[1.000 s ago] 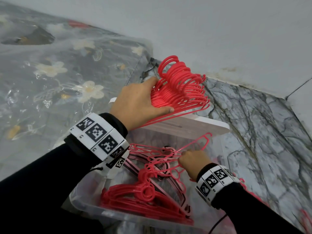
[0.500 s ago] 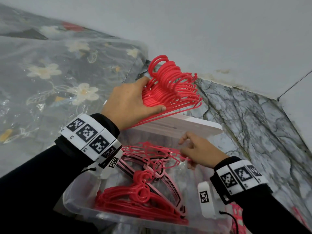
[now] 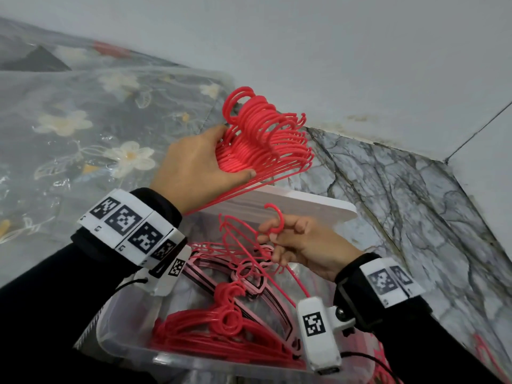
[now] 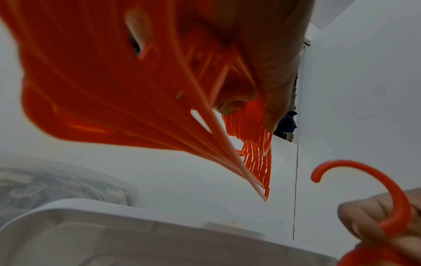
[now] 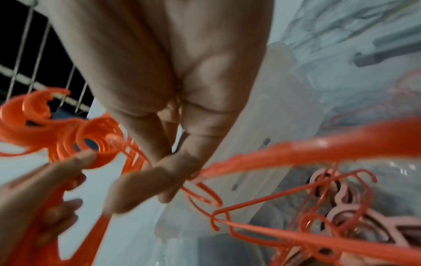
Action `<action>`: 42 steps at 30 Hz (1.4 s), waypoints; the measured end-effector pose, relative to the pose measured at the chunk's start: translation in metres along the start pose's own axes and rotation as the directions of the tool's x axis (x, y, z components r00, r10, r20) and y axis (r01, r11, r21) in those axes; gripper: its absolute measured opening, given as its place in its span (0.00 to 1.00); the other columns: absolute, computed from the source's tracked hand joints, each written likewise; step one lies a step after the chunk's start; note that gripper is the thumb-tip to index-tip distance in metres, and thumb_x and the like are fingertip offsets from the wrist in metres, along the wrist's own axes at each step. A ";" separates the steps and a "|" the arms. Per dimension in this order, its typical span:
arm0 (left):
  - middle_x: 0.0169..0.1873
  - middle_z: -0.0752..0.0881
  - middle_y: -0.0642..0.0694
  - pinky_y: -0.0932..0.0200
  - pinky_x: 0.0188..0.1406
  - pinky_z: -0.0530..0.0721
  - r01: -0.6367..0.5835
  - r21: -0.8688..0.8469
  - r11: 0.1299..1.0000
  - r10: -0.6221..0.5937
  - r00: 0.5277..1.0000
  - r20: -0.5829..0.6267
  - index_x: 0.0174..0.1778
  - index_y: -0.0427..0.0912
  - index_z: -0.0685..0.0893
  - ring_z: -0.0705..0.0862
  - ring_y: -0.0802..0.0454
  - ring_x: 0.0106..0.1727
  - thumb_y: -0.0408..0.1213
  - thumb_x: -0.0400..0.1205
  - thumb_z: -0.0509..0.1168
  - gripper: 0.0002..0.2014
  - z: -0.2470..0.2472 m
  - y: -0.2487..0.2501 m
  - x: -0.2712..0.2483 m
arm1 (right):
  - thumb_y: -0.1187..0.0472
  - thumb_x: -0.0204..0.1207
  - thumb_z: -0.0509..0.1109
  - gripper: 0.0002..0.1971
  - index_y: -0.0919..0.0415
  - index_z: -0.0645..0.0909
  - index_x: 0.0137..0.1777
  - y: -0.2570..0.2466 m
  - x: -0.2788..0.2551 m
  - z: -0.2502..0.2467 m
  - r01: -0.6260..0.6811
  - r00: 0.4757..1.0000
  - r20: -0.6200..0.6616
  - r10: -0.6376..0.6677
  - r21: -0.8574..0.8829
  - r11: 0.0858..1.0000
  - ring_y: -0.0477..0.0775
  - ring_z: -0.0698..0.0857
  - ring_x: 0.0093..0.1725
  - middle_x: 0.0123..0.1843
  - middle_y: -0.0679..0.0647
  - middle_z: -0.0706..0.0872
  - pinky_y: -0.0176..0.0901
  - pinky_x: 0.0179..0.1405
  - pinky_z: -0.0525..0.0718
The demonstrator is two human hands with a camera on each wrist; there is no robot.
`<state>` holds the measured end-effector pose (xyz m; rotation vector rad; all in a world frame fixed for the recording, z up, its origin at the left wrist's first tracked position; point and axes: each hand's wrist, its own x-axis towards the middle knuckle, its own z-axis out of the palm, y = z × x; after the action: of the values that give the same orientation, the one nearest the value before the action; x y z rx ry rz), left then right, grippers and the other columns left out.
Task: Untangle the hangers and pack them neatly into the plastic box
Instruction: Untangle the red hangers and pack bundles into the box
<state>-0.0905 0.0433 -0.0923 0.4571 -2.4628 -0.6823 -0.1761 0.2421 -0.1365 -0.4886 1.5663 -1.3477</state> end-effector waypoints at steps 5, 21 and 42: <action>0.42 0.88 0.53 0.58 0.40 0.76 -0.003 -0.019 1.000 0.004 1.000 0.023 0.58 0.49 0.81 0.87 0.48 0.44 0.63 0.64 0.68 0.31 0.000 0.001 -0.002 | 0.74 0.76 0.68 0.09 0.59 0.83 0.43 0.017 0.006 0.009 -0.021 0.996 -0.094 0.002 -0.202 0.979 0.44 0.81 0.29 0.42 0.54 0.90 0.31 0.23 0.76; 0.40 0.86 0.58 0.64 0.35 0.74 0.000 -0.049 0.999 0.002 1.000 0.031 0.58 0.51 0.81 0.84 0.56 0.40 0.63 0.67 0.73 0.28 -0.015 0.005 -0.003 | 0.69 0.75 0.70 0.06 0.64 0.85 0.50 -0.019 -0.009 0.002 0.424 0.852 -0.353 -0.388 0.028 0.905 0.52 0.89 0.36 0.35 0.59 0.90 0.38 0.40 0.89; 0.40 0.88 0.50 0.49 0.43 0.83 -0.060 0.146 0.987 0.020 0.966 0.259 0.58 0.52 0.77 0.86 0.45 0.44 0.81 0.56 0.60 0.43 -0.003 0.003 -0.014 | 0.59 0.71 0.77 0.05 0.60 0.89 0.40 -0.022 -0.010 0.009 0.410 0.546 -0.013 -0.837 -0.868 0.281 0.37 0.77 0.37 0.37 0.47 0.85 0.26 0.40 0.74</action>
<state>-0.0783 0.0513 -0.0943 0.3954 -2.7750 -0.5683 -0.1706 0.2388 -0.1122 -1.6639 2.5886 -1.3052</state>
